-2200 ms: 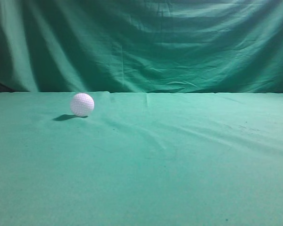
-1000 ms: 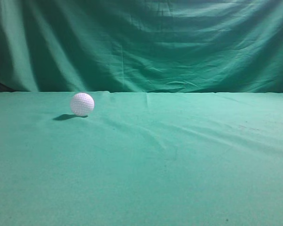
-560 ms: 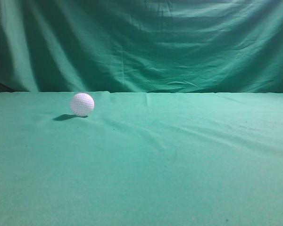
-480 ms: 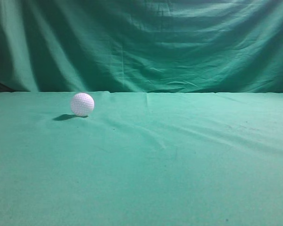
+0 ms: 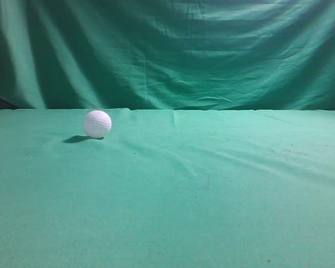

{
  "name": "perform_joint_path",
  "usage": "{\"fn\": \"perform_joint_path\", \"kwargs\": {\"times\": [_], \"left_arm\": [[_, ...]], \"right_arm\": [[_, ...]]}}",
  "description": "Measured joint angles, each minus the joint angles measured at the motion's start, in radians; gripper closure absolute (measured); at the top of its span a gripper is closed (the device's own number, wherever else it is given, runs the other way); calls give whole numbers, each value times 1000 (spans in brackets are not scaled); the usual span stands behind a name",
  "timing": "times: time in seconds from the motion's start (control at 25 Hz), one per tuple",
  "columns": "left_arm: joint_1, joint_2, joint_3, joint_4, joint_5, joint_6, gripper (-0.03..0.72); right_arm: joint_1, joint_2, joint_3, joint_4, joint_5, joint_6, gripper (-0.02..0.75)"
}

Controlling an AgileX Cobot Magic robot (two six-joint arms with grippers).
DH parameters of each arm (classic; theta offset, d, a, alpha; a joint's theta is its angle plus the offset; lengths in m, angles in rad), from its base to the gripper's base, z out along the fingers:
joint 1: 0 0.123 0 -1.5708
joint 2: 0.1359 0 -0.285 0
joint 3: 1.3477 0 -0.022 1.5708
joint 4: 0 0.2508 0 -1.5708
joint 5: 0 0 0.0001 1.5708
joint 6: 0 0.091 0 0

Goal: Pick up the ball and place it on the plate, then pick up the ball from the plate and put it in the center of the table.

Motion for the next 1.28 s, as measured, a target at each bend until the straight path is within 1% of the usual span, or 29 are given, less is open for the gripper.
{"fn": "perform_joint_path", "kwargs": {"times": [0.08,0.24,0.44,0.52,0.64,0.72,0.84,0.88,0.96,1.28], "left_arm": [[0,-58,87,3,-92,-52,688],[0,-180,266,12,-256,-85,688],[0,-212,395,24,-308,-96,688],[0,-212,410,32,-313,-125,688],[0,-214,410,82,-310,-190,688],[0,-214,410,136,-286,-246,688],[0,-214,410,245,-278,-362,688],[0,-214,410,264,-278,-386,688],[0,-214,410,287,-277,-408,688],[0,-214,410,307,-274,-429,688]], "right_arm": [[0,0,0,0,0,0,675],[0,0,0,0,0,0,675],[0,0,0,0,2,0,675],[0,0,0,0,2,0,675],[0,0,0,0,2,0,675],[0,0,0,0,2,0,675],[0,0,0,0,2,0,675],[0,0,0,0,2,0,675],[0,0,0,0,2,0,675],[0,0,0,0,2,0,675]]}}
